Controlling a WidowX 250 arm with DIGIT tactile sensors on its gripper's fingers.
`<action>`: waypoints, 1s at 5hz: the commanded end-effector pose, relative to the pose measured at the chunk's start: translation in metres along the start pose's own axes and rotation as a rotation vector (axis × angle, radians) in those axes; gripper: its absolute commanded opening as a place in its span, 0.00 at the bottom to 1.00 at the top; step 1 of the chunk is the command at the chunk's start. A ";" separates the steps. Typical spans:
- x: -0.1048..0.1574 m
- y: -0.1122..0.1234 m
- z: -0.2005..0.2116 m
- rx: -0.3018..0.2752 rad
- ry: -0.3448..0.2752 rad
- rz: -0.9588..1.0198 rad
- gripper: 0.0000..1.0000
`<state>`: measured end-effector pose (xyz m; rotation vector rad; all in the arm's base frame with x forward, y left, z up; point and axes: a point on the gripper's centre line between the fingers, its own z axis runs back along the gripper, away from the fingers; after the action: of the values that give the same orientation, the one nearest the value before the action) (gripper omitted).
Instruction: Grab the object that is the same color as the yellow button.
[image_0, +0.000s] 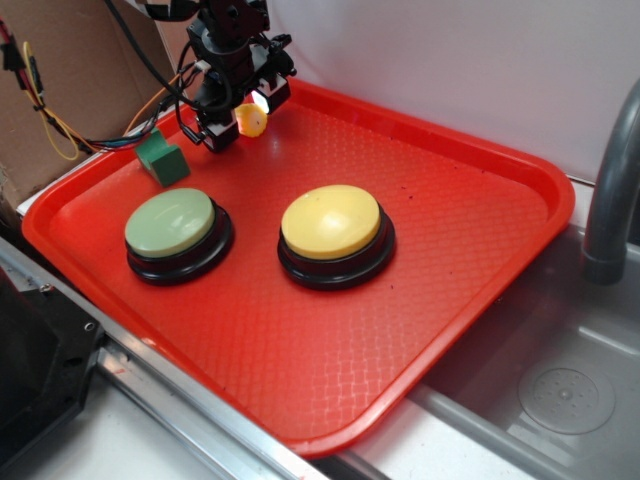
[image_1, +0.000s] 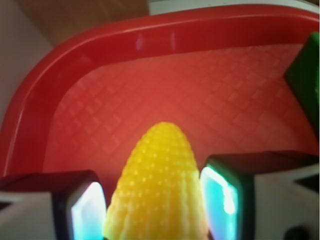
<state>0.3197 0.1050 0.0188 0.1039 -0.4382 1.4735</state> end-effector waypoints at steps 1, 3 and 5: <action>0.006 -0.006 0.084 -0.135 0.119 -0.373 0.00; -0.027 0.005 0.140 -0.106 0.404 -0.848 0.00; -0.047 0.033 0.173 -0.209 0.476 -1.265 0.00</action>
<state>0.2384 -0.0191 0.1326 -0.1182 -0.0137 0.1901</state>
